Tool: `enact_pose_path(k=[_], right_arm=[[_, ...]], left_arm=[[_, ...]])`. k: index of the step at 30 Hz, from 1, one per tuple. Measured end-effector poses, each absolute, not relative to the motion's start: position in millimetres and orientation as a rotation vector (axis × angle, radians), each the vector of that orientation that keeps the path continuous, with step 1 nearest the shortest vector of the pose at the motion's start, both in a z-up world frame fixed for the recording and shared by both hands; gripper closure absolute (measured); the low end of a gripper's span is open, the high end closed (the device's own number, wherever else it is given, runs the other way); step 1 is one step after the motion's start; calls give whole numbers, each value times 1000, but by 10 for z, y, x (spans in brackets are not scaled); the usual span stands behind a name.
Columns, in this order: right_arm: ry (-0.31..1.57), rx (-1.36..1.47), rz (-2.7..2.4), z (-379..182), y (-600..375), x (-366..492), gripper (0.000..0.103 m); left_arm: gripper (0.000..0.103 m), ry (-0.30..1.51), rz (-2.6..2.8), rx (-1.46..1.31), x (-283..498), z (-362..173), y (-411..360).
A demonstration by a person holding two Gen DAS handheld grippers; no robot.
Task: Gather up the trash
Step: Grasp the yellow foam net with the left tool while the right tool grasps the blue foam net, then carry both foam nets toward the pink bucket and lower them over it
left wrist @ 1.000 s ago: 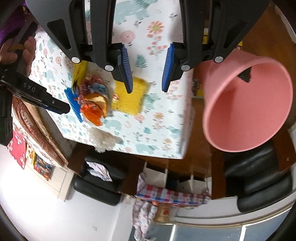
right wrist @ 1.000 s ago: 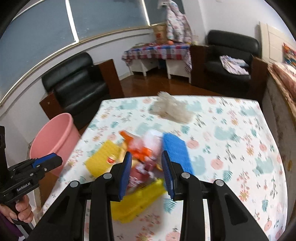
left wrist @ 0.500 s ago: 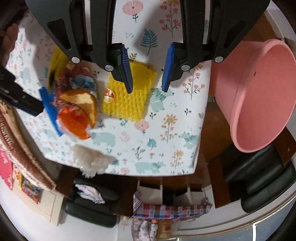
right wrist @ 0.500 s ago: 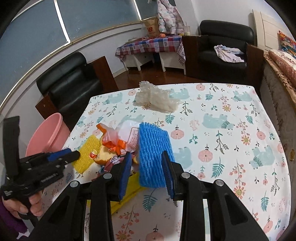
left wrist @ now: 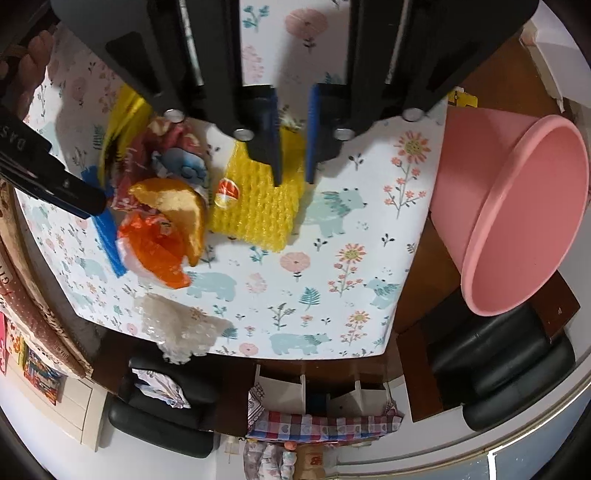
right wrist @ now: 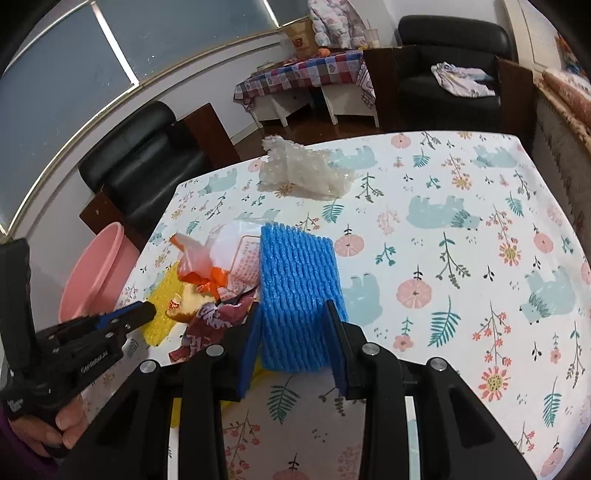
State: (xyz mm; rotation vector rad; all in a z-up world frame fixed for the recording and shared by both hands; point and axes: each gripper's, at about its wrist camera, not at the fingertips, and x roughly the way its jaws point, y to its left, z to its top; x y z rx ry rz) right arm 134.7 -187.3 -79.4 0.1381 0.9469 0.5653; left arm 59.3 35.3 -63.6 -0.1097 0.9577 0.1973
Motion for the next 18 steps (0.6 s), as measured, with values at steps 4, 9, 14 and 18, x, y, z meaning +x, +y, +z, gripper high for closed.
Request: enact_pose_path(k=[4,9,14,18], right_arm=[[956,168,570,-810,-1907,1360,71],[948,186,583,-786,-1942,1336,92],[925,203,597,-730,-1985,1314,96],[913,225,600,-690,-2031,1307,96]], left_arm=[[95,938,225,-83,496,-528,266],[95,877,272,-73,303,-263,243],[95,836,292,-62,107,-107,242],[95,799,287,-63,-25,-10,278]])
